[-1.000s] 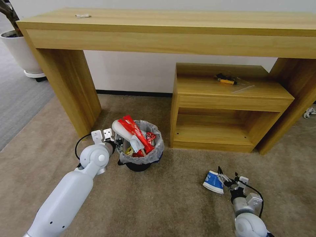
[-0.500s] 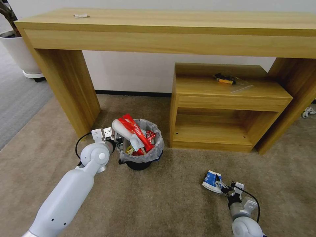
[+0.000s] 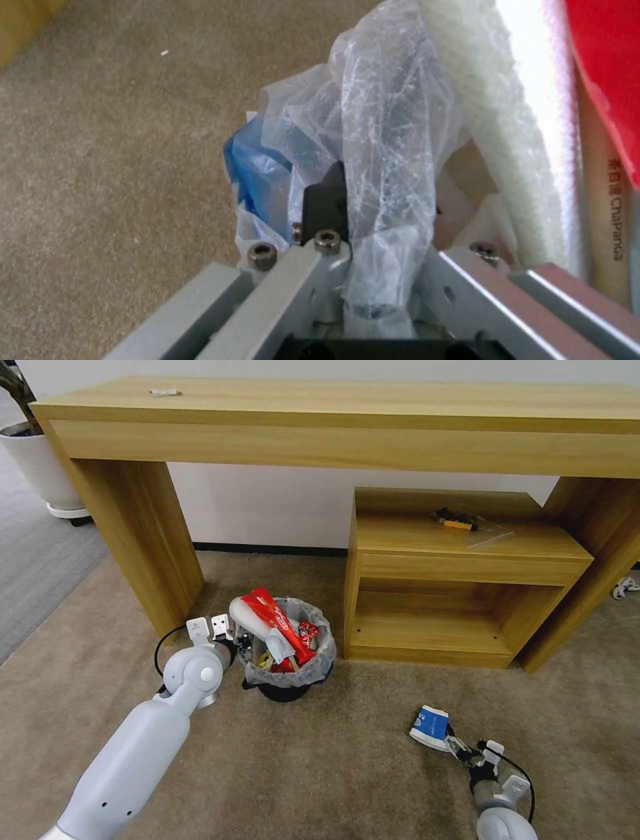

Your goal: Pick up the trash bin and place the garbage on the floor into it.

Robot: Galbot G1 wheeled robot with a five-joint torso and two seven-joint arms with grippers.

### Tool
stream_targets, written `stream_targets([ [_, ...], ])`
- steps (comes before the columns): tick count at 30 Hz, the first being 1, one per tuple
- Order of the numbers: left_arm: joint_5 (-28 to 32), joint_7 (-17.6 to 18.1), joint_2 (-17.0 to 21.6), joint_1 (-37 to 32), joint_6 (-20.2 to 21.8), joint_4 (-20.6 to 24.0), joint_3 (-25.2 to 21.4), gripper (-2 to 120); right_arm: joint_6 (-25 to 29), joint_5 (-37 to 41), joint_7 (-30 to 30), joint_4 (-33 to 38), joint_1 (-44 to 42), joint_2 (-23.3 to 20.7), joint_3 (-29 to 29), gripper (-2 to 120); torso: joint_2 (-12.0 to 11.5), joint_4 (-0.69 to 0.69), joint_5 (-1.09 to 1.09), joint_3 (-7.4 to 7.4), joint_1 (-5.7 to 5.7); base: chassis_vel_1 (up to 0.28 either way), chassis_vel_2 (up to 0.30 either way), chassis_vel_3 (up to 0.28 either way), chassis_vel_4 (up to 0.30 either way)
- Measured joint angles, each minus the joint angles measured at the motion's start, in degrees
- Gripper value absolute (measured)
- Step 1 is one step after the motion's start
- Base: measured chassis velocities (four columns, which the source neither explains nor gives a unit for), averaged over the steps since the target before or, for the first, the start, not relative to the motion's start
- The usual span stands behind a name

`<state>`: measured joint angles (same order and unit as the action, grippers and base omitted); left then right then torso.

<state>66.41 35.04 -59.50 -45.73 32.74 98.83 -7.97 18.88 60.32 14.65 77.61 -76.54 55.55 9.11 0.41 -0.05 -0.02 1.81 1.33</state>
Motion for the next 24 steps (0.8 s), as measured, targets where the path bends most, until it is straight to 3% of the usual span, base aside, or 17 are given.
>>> stream_targets([
  [15, 1.8, 0.9, 0.8, -1.6, 0.0, 5.2, -0.4, 0, 2.2, 5.6, -9.7, -10.8, 6.4, 3.9, -3.4, 98, 0.0, 0.02, 0.01, 0.0, 0.0, 0.0, 0.0, 0.0, 0.0],
  [24, 2.7, 1.1, 1.1, -1.3, 0.0, 6.0, -0.5, 0, 2.3, 8.0, -10.8, -12.9, 9.3, 4.6, -5.0, 97, 0.0, 0.01, 0.0, 0.0, 0.0, 0.0, 0.0, 0.0, 0.0],
])
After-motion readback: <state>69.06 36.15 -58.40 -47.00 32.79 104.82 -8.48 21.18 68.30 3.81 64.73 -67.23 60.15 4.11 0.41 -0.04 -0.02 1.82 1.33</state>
